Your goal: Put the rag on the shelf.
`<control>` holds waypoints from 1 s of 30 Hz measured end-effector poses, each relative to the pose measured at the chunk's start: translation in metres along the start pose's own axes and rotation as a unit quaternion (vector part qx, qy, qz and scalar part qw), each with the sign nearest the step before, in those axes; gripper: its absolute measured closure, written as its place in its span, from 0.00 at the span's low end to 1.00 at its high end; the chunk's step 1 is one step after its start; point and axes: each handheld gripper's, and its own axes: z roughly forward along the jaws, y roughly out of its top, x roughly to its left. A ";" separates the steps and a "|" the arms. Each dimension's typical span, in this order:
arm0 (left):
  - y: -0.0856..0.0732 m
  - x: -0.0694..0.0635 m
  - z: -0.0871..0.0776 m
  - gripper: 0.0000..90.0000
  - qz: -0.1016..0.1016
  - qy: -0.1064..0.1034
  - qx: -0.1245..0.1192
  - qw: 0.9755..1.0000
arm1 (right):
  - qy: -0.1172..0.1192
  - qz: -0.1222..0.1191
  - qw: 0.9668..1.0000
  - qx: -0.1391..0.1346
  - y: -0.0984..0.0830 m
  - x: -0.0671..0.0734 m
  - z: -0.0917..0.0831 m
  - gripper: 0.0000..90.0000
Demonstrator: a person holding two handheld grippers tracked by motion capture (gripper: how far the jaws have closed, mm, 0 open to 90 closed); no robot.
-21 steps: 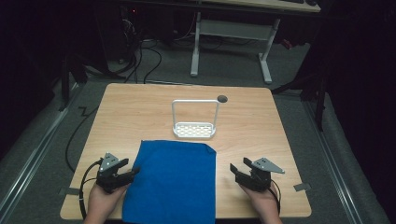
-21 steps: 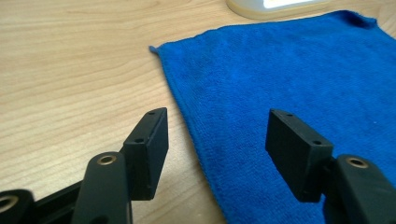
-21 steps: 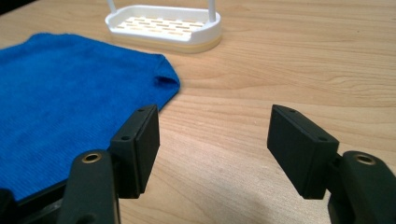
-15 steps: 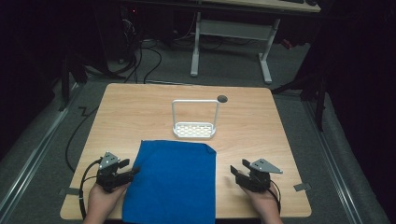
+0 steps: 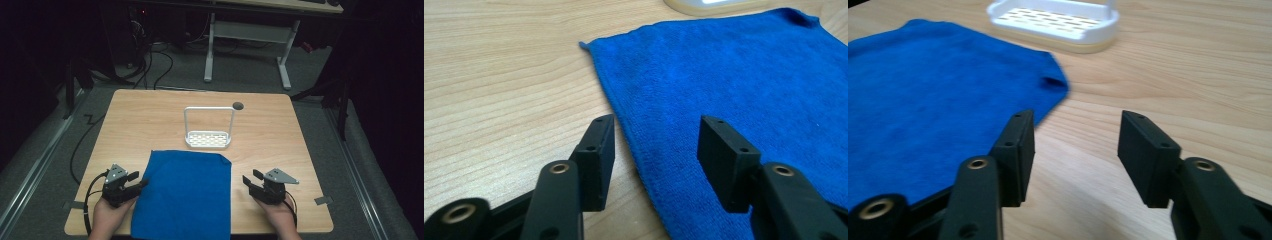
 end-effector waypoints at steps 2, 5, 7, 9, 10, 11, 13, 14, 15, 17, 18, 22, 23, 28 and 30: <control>-0.002 -0.001 -0.001 0.62 0.003 -0.007 0.006 1.000 | 0.014 -0.008 1.000 0.003 0.003 0.007 0.003 0.60; -0.005 -0.001 -0.003 0.70 -0.001 -0.018 0.018 1.000 | 0.033 -0.016 0.999 0.003 0.005 0.013 0.008 0.64; -0.008 -0.001 -0.004 0.76 -0.010 -0.031 0.024 0.999 | 0.051 -0.031 0.998 0.012 0.007 0.019 0.015 0.70; -0.011 -0.007 -0.005 0.81 0.000 -0.046 0.035 0.998 | 0.079 -0.054 0.995 0.035 0.009 0.030 0.026 0.80; -0.012 -0.010 -0.005 0.84 0.010 -0.049 0.040 0.998 | 0.086 -0.064 0.993 0.041 0.010 0.034 0.029 0.85; -0.012 -0.010 -0.005 0.87 0.010 -0.049 0.040 0.998 | 0.086 -0.064 0.993 0.041 0.010 0.034 0.029 0.85; -0.013 -0.020 -0.001 0.93 0.034 -0.048 0.059 0.997 | 0.104 -0.083 0.990 0.053 0.012 0.044 0.035 0.98; -0.013 -0.022 0.000 0.96 0.040 -0.043 0.062 0.996 | 0.111 -0.089 0.988 0.058 0.012 0.047 0.036 1.00; -0.013 -0.022 0.000 0.98 0.040 -0.043 0.062 0.996 | 0.111 -0.089 0.988 0.058 0.012 0.047 0.036 1.00; -0.012 -0.026 0.001 0.99 0.050 -0.039 0.066 0.996 | 0.118 -0.100 0.985 0.071 0.011 0.051 0.039 1.00; -0.012 -0.028 0.001 0.99 0.062 -0.034 0.066 0.995 | 0.122 -0.108 0.983 0.086 0.009 0.054 0.042 1.00; -0.013 -0.027 0.001 0.97 0.054 -0.048 0.061 0.996 | 0.117 -0.115 0.981 0.105 0.007 0.054 0.045 1.00; -0.013 -0.027 0.001 0.96 0.054 -0.048 0.061 0.996 | 0.118 -0.114 0.981 0.105 0.007 0.053 0.044 1.00; -0.010 -0.037 0.007 0.93 0.070 -0.078 0.070 0.992 | 0.110 -0.102 0.983 0.103 0.003 0.046 0.038 1.00; -0.008 -0.044 0.010 0.93 0.080 -0.088 0.077 0.990 | 0.103 -0.098 0.984 0.103 0.001 0.042 0.034 1.00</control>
